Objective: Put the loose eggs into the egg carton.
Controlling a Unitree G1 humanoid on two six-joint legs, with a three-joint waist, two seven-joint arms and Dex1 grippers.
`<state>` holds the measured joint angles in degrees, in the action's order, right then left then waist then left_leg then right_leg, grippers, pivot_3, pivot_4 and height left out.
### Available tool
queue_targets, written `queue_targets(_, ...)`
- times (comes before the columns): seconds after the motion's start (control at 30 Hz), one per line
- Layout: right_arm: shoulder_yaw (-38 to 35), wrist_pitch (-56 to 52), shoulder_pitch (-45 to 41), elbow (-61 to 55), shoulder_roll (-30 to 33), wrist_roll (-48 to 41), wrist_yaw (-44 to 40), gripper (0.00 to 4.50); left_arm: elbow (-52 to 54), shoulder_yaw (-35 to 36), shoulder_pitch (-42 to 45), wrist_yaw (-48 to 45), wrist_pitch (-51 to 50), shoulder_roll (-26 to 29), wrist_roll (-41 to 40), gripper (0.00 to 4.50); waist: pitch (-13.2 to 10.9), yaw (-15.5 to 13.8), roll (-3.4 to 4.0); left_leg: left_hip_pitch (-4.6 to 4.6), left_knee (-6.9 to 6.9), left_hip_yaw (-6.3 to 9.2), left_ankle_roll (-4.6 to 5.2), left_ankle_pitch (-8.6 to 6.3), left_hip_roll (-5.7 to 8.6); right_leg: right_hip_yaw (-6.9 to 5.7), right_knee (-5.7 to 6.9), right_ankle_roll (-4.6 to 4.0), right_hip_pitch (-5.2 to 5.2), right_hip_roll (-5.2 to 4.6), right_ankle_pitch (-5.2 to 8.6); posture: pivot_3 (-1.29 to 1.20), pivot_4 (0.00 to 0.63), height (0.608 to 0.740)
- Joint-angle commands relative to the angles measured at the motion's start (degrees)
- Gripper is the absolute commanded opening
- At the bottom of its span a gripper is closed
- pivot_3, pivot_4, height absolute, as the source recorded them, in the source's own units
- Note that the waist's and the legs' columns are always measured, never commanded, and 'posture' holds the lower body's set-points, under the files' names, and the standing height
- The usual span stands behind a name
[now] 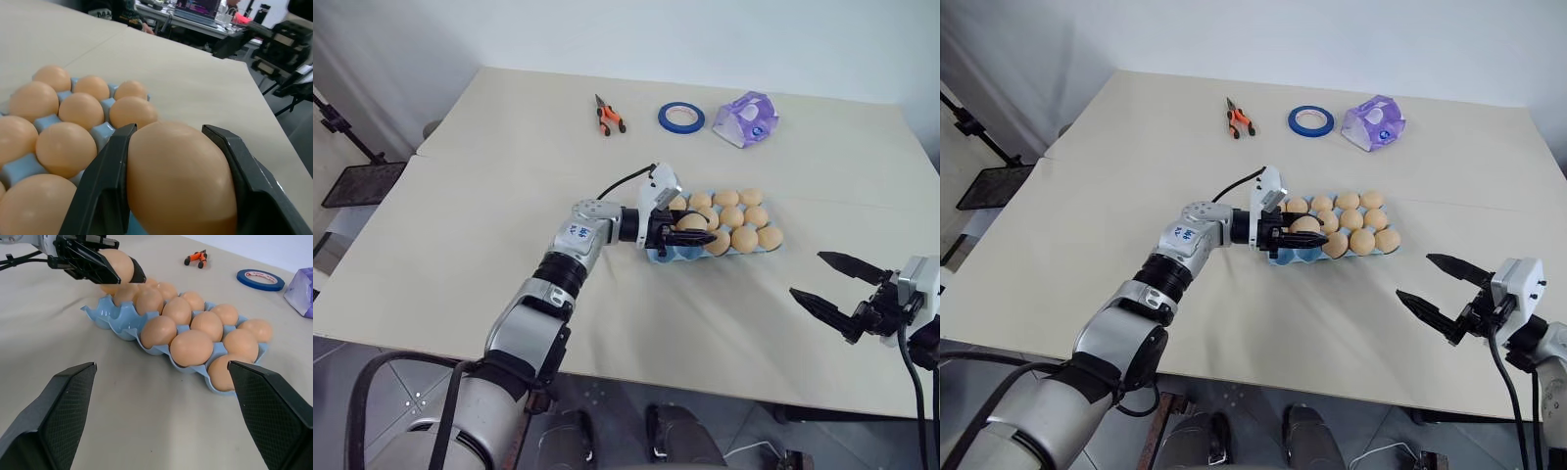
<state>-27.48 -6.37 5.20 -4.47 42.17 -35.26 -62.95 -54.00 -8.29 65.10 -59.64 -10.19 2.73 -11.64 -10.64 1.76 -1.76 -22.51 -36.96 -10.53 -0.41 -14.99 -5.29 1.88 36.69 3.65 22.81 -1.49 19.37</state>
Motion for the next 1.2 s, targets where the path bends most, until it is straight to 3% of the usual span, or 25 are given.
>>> queue_targets(0.03, -1.9, 0.48, 0.51, -2.13, -0.13, -0.97, 0.59, 4.5, -2.36, 1.23, 2.72, 0.61, 2.47, -1.04, 1.07, 3.43, 0.0, 0.06, 0.0, 0.01, 0.0, 0.0, 0.03, -0.02, 0.02, 0.01, 0.0, 0.0, 0.0, -0.01, 0.0, 0.0, 0.15, 0.74)
queue_targets(0.13, -1.94, 0.51, 0.81, -2.29, -0.17, -1.01, 0.79, 4.5, -3.42, 1.55, 3.19, 0.18, 3.02, -1.56, 1.48, 4.41, 0.0, 0.03, 0.0, 0.0, 0.01, 0.0, 0.07, -0.04, 0.02, 0.0, -0.01, 0.01, 0.0, -0.01, 0.0, 0.0, 0.15, 0.74)
queue_targets(0.17, -1.94, 0.51, 0.88, -2.33, -0.17, -1.01, 0.85, 4.5, -3.41, 1.52, 3.18, 0.05, 3.26, -1.62, 1.65, 4.47, 0.0, 0.0, 0.0, 0.0, 0.01, 0.0, 0.07, -0.04, 0.01, -0.01, 0.0, 0.01, 0.0, 0.0, 0.0, 0.0, 0.15, 0.74)
queue_targets(0.47, -1.71, 0.13, 0.08, -1.79, 0.51, -1.12, 0.74, 4.5, 4.06, 6.77, 4.27, 1.94, 2.48, 2.61, -0.76, 4.47, 0.0, 0.15, 0.0, 0.01, -0.03, 0.0, 0.03, -0.03, 0.0, 0.0, 0.13, 0.02, 0.01, 0.02, 0.01, 0.0, 0.15, 0.74)
queue_targets(0.7, -1.19, 0.13, -1.6, -0.54, 0.93, -1.46, -1.23, 4.5, 15.09, 12.61, -2.37, 6.68, -0.72, 12.79, -2.05, 4.47, 0.01, 0.48, 0.05, 0.1, -0.02, -0.02, -0.08, 0.05, -0.06, -0.01, 0.3, 0.02, 0.0, 0.06, 0.02, 0.0, 0.15, 0.74)
queue_targets(0.97, -0.51, -1.14, -2.89, 0.45, 1.45, -1.35, -3.73, 4.5, 31.86, 20.8, -19.55, 15.31, -10.37, 24.24, -4.89, 4.47, -0.04, 0.59, -0.02, 0.14, -0.15, -0.04, -0.14, 0.09, -0.35, -0.03, 0.65, 0.0, 0.04, 0.04, 0.09, 0.0, 0.15, 0.74)
queue_targets(1.2, 0.4, -1.86, -5.38, 2.43, 2.35, -0.74, -5.23, 4.5, 52.94, 27.54, -45.73, 10.44, -15.21, 27.99, -14.41, 4.47, -0.03, 0.76, -0.01, 0.26, -0.12, -0.15, -0.14, 0.13, -0.34, 0.02, 0.75, -0.03, 0.03, -0.03, 0.11, 0.0, 0.15, 0.74)
